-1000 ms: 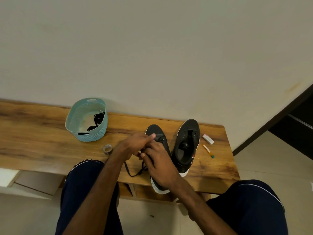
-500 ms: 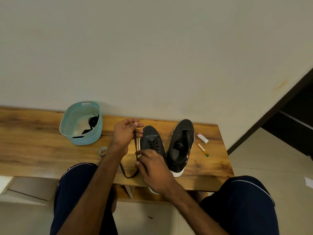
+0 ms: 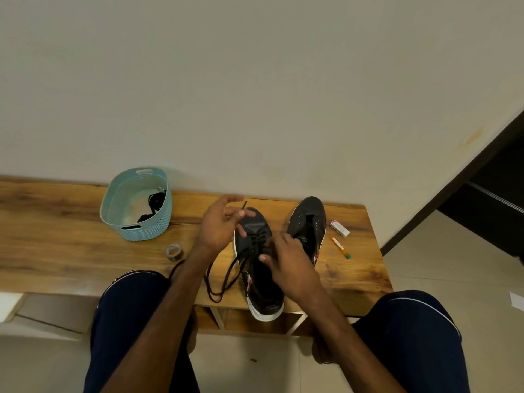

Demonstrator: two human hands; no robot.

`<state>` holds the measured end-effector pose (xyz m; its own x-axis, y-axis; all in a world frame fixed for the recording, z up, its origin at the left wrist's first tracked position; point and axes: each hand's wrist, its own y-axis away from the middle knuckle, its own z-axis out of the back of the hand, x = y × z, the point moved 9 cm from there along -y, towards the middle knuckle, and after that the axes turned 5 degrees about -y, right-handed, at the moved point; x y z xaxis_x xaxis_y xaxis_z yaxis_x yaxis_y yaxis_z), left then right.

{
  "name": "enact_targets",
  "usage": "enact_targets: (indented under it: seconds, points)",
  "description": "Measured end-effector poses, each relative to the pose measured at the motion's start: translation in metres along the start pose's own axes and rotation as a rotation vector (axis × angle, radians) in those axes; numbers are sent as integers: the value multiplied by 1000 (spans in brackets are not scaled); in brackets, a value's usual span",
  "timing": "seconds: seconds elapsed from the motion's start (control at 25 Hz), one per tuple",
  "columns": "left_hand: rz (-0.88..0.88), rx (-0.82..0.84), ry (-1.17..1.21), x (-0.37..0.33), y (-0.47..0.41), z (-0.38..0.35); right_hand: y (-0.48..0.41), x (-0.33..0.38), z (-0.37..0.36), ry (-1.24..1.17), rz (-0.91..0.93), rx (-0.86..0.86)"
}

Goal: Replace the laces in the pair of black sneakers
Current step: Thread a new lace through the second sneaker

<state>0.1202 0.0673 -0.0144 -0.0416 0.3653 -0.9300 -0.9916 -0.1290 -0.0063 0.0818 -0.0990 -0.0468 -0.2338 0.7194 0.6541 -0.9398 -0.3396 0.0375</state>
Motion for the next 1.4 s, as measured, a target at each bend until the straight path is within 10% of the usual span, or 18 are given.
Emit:
enact_targets:
  seconds: [0.48, 1.4]
  points:
    - [74, 168, -673, 31, 20, -54, -6, -14, -21, 493, -14, -5]
    - [-1, 70, -827, 19, 26, -70, -20, -56, -10, -275, -203, -116]
